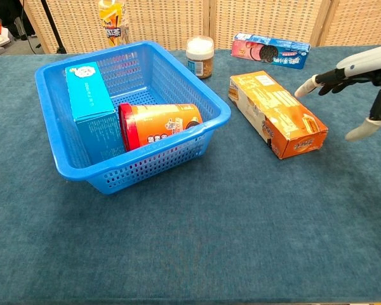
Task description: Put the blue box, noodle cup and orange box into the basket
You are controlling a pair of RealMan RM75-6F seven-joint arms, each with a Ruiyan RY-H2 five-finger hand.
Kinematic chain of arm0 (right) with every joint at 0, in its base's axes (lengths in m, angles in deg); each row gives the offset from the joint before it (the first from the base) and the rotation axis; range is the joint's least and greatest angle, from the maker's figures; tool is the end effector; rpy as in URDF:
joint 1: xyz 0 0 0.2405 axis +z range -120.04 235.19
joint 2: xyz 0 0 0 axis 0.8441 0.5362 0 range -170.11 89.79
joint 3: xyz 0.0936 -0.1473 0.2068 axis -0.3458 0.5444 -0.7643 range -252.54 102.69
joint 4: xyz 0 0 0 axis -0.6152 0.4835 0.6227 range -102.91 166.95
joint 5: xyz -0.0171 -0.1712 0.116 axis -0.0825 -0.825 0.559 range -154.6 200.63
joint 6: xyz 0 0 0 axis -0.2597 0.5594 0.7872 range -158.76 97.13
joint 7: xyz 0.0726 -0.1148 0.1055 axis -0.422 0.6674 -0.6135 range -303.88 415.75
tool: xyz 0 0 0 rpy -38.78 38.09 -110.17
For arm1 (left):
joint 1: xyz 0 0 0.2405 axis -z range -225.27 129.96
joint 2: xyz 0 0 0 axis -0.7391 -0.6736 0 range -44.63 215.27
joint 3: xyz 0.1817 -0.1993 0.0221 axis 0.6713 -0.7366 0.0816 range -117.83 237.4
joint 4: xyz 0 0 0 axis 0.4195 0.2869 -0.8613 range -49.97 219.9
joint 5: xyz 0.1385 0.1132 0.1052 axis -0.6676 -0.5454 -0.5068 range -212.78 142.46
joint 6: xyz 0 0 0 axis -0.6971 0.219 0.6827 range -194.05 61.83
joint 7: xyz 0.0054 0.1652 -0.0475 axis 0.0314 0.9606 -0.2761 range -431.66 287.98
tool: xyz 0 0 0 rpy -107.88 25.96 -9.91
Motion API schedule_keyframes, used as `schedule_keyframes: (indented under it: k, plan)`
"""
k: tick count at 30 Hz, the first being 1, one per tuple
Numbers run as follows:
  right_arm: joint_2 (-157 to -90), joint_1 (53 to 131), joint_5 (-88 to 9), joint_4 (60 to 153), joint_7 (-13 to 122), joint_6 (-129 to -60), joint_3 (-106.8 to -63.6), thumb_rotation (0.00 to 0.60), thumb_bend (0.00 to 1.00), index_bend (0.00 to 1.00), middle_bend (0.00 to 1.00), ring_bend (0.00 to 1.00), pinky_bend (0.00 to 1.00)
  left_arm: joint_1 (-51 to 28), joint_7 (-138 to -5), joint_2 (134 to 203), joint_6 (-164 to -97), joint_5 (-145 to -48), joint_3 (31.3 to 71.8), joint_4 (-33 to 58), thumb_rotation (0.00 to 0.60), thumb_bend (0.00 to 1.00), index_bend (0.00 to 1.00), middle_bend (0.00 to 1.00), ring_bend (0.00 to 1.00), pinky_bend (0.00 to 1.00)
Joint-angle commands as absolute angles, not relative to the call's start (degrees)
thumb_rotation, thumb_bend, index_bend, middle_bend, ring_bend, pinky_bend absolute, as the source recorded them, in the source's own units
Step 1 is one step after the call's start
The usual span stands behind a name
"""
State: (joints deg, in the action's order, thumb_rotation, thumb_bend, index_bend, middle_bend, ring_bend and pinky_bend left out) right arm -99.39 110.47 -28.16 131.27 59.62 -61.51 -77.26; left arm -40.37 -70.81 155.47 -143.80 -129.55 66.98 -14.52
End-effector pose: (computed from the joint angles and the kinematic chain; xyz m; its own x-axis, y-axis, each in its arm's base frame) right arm -0.1827 -0.3790 0.0712 0.3988 -0.6183 0.6773 -0.9168 -0.2538 0.3082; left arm -0.2726 0.1723 0.0719 0.2381 0.3032 0.9227 0.9646 -0.1850 -0.1881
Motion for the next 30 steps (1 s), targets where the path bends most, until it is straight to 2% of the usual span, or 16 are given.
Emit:
schedule_keyframes:
  k: [1,10,15,23,30]
  plan:
    - [-101.2,111.7,-27.5,129.3,60.1,-60.4,-77.3,0.6,0.26,0.07,0.0,0.0,0.02,-40.3,-70.9,155.5,-143.7,-129.3,66.9,-14.4,0.6,0.31,0.08,0.0,0.0,0.13]
    - [-106.9,114.3,-25.9,122.4,59.3,-57.8,-77.8,0.6,0.26,0.07,0.0,0.0,0.02,-40.0,-71.1,156.1,-142.4,-127.8,66.6,-13.5,0.6,0.31,0.08,0.0,0.0,0.13]
    - [-108.9,114.0,-26.5,120.0,59.1,-58.7,-77.6,0.6,0.26,0.07,0.0,0.0,0.02,-39.8,-71.1,156.3,-141.8,-127.5,66.7,-13.2,0.6,0.31,0.08,0.0,0.0,0.13]
    - [-110.3,114.8,-25.0,117.5,58.9,-60.6,-79.3,0.6,0.24,0.03,0.0,0.0,0.01,-39.8,-71.0,156.5,-141.5,-127.0,66.5,-13.0,0.6,0.31,0.08,0.0,0.0,0.13]
    - [-110.6,115.1,-23.9,117.6,59.4,-58.9,-77.7,0.6,0.24,0.03,0.0,0.0,0.01,-39.6,-71.3,156.5,-141.2,-126.9,66.6,-12.9,0.6,0.31,0.08,0.0,0.0,0.13]
